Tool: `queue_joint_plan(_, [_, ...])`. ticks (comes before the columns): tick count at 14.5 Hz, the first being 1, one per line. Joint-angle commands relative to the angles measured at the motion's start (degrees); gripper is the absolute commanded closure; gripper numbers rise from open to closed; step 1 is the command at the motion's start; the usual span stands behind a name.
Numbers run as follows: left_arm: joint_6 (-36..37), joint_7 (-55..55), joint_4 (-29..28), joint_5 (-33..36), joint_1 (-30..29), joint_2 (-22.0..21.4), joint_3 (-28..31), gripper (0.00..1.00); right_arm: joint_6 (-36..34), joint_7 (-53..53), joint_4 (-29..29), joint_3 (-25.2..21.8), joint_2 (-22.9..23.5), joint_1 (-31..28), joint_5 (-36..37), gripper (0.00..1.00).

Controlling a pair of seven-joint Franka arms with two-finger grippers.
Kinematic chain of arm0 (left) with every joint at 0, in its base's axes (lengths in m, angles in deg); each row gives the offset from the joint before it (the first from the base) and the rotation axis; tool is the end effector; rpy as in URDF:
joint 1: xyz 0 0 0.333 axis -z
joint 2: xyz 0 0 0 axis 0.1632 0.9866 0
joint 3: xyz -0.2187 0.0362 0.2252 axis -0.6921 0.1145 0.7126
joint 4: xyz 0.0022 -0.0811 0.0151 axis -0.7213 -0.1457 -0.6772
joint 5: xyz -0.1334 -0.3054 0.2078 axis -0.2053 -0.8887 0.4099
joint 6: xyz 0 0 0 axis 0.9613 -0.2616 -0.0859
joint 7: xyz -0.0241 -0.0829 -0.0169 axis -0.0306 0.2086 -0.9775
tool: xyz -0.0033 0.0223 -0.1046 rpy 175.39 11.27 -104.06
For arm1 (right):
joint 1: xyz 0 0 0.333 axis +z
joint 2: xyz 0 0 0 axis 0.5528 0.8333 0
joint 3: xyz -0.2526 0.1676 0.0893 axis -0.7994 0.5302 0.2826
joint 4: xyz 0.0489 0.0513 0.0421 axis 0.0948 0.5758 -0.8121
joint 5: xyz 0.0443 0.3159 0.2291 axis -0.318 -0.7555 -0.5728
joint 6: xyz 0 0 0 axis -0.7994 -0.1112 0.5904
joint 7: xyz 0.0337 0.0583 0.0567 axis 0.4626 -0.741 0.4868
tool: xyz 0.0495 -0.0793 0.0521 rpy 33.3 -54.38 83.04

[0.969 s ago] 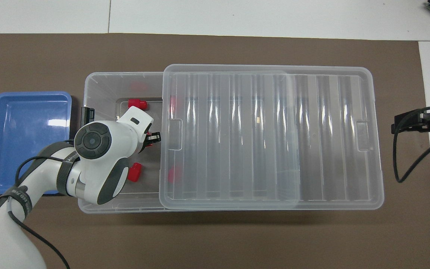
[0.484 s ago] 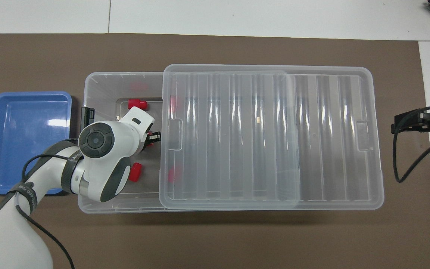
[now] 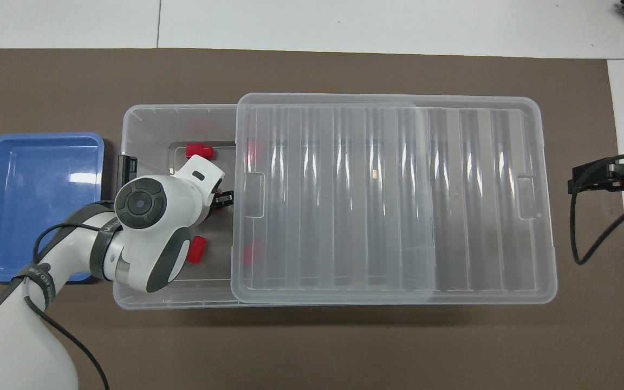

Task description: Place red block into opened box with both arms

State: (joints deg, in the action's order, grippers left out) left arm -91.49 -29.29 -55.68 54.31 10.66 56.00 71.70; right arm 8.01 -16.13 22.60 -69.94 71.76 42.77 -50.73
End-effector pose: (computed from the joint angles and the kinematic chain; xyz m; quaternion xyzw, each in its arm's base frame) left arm 0.5199 -0.2227 0.3048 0.9952 0.0655 0.0648 0.0335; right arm 0.5425 -0.0310 0.6038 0.9974 -0.0677 -0.0221 0.0058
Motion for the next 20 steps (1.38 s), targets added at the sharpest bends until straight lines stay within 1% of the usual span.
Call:
queue_joint_plan(1, [0.2,0.1,0.8,1.0,0.7,0.4,0.7,0.00,-0.1,-0.9,-0.6,0.1,0.3,-0.2,-0.4,0.00])
queue_joint_plan(2, [1.8,0.2,1.5,1.0,0.7,0.0,0.7,0.00,-0.1,-0.9,-0.6,0.1,0.3,-0.2,-0.4,0.00])
queue_joint_plan(5, [10.0,0.3,6.1,1.0,0.7,-1.2,0.6,0.00,-0.1,-0.9,-0.6,0.1,0.3,-0.2,-0.4,0.00])
queue_joint_plan(8, [16.6,1.1,8.7,1.3,0.3,-3.6,0.8,0.00,-0.1,-0.9,-0.6,0.1,0.3,-0.2,-0.4,0.00])
queue_joint_plan(9, [18.9,3.2,9.4,1.3,0.1,-5.1,0.9,0.00,-0.1,-0.9,-0.6,0.1,0.3,-0.2,-0.4,0.00])
queue_joint_plan(11, [25.3,8.3,12.1,1.3,-2.6,-7.4,0.8,0.00,-0.1,-0.9,-0.6,0.1,0.3,-0.2,-0.4,0.00])
queue_joint_plan(13, [32.4,12.1,15.9,1.3,-3.9,-7.8,0.8,0.00,-0.1,-0.8,-0.6,0.1,0.3,-0.2,-0.5,0.00])
queue_joint_plan(14, [34.6,13.5,17.2,1.3,-4.5,-8.1,0.9,0.00,-0.1,-0.7,-0.6,0.1,0.3,-0.2,-0.5,0.00])
queue_joint_plan(17, [38.1,19.7,18.1,1.3,-8.0,-11.2,0.9,0.00,-0.1,-0.7,-0.5,0.1,0.2,-0.2,-0.5,0.00])
queue_joint_plan(20, [41.3,30.6,17.9,1.3,-14.6,-15.8,0.8,0.00,0.0,-1.0,0.0,0.1,0.0,-0.2,-0.4,0.00])
